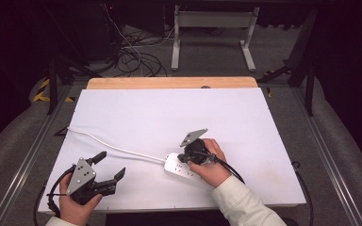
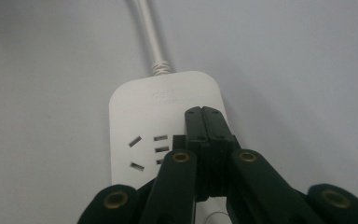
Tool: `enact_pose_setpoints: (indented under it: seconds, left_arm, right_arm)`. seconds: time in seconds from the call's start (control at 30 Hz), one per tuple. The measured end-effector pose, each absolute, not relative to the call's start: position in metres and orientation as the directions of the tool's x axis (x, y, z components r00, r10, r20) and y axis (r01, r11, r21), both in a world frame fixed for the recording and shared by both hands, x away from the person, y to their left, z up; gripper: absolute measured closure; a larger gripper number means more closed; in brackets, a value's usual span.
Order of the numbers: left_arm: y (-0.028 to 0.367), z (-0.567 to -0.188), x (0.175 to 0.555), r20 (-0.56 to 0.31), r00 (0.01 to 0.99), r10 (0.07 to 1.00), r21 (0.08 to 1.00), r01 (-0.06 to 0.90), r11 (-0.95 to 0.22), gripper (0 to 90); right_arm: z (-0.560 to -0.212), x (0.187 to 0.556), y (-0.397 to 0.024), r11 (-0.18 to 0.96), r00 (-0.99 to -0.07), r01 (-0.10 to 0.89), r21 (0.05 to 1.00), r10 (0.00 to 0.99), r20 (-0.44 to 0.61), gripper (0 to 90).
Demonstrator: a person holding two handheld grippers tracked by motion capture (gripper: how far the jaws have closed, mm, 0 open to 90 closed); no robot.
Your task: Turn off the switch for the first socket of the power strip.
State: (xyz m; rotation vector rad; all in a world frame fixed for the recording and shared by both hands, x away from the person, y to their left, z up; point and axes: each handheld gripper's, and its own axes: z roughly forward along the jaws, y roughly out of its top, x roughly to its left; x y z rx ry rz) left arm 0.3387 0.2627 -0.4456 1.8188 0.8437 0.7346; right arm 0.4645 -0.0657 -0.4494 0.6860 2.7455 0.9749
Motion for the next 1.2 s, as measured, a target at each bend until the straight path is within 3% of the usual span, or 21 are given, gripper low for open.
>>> enact_pose_setpoints:
  seconds: [0.5,0.57,0.8,1.2]
  left_arm:
    - [0.263,-0.446,0.339,0.110,0.578,0.809,0.928,0.231,-0.292,19.1]
    - [0.263,-0.446,0.339,0.116,0.579,0.807,0.928,0.228,-0.297,19.1]
    - [0.263,-0.446,0.339,0.112,0.579,0.807,0.927,0.231,-0.295,19.1]
    - [0.263,-0.446,0.339,0.113,0.578,0.808,0.927,0.231,-0.295,19.1]
  right_arm:
    - [-0.450,0.465,-0.066,0.683,-0.883,0.373,0.628,0.468,0.015,90.0]
    - [-0.445,0.462,-0.065,0.688,-0.878,0.353,0.634,0.477,-0.028,90.0]
    - [-0.425,0.455,-0.068,0.639,-0.885,0.318,0.700,0.464,-0.022,90.0]
    - [-0.417,0.449,-0.069,0.626,-0.892,0.301,0.720,0.452,-0.020,90.0]
